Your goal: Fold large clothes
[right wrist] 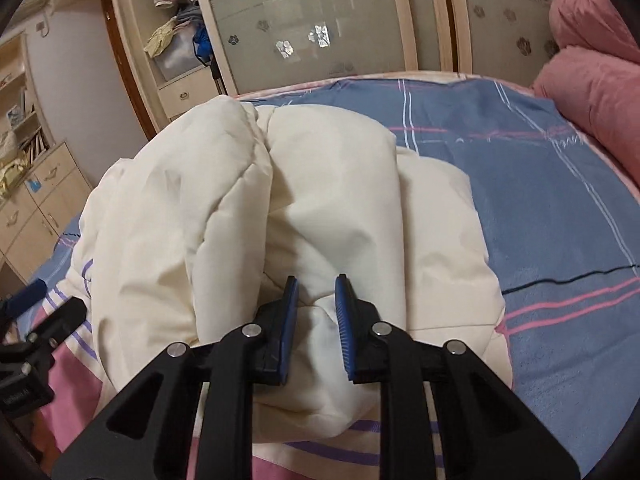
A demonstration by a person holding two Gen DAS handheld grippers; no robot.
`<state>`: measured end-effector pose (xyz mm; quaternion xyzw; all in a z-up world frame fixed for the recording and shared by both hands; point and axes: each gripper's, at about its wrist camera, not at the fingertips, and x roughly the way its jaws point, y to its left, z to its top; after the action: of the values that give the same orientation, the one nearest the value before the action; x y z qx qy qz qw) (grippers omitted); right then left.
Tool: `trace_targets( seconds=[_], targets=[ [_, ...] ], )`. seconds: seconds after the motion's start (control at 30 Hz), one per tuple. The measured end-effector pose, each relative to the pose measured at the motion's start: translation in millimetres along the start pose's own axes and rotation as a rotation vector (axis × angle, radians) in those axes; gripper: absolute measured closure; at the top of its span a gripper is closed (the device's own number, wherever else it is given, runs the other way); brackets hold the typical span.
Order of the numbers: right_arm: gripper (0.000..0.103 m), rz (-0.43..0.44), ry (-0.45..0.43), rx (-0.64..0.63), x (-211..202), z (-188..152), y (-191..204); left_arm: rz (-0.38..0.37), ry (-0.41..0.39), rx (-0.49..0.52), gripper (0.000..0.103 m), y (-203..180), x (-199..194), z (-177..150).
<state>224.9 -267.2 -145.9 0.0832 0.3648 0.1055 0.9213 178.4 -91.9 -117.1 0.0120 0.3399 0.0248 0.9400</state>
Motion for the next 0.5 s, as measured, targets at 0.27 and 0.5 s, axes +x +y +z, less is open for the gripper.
trace_targets(
  seconds=[0.27,0.5],
  targets=[
    [0.082,-0.019,0.007,-0.022,-8.2,-6.2,-3.7,-0.017,0.095,0.047,0.002,-19.6,35.8,-20.3],
    [0.042,-0.035,-0.129,0.052,-37.5,-9.7,4.3,-0.075,0.142,-0.035,0.002,-11.3,76.9,-39.8]
  ],
)
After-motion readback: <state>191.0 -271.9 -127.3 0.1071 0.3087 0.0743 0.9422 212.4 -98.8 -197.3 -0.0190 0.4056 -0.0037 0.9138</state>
